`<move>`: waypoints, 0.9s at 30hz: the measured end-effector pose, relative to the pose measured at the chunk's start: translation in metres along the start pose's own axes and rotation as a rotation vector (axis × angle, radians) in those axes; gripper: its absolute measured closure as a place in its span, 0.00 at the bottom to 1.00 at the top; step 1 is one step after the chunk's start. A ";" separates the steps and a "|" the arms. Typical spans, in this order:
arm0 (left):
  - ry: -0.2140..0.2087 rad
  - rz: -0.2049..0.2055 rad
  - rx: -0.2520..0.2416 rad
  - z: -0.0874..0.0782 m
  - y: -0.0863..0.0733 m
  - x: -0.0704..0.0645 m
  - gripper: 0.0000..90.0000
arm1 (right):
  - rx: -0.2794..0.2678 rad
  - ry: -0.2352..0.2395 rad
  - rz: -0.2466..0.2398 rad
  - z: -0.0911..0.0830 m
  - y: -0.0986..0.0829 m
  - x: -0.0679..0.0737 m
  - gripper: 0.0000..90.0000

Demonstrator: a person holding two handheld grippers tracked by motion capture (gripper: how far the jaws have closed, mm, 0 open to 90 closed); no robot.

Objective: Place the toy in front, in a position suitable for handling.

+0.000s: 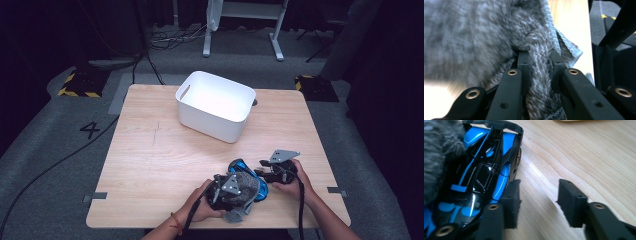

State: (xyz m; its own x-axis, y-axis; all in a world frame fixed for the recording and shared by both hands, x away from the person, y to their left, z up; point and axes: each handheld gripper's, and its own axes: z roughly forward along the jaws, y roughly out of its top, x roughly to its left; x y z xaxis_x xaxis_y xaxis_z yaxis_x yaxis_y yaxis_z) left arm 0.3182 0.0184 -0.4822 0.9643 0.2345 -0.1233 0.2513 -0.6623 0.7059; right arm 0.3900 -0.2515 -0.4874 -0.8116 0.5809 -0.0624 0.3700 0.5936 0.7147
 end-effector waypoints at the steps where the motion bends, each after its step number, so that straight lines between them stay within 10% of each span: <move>1: 0.013 -0.008 -0.011 -0.009 -0.004 0.002 0.85 | -0.005 0.005 0.002 -0.002 0.000 0.001 0.54; 7: 0.170 -0.126 -0.093 -0.061 -0.029 0.025 0.86 | -0.052 0.000 0.008 -0.016 0.001 0.005 0.44; 11: 0.285 -0.214 -0.122 -0.069 -0.032 0.052 0.85 | -0.072 0.096 0.018 -0.019 0.004 0.012 0.37; 18: 0.299 -0.266 -0.131 -0.038 -0.013 0.091 0.85 | -0.007 0.223 -0.058 -0.009 0.010 0.041 0.26; 27: 0.269 -0.278 -0.058 0.005 0.014 0.099 0.83 | 0.002 0.169 -0.076 -0.005 0.011 0.047 0.29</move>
State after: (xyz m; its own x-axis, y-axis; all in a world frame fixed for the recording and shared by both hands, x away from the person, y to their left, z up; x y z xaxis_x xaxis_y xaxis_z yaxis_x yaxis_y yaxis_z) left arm 0.4172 0.0291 -0.4883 0.8019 0.5824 -0.1334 0.4870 -0.5078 0.7106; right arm 0.3534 -0.2202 -0.4785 -0.9015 0.4328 0.0017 0.3054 0.6333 0.7112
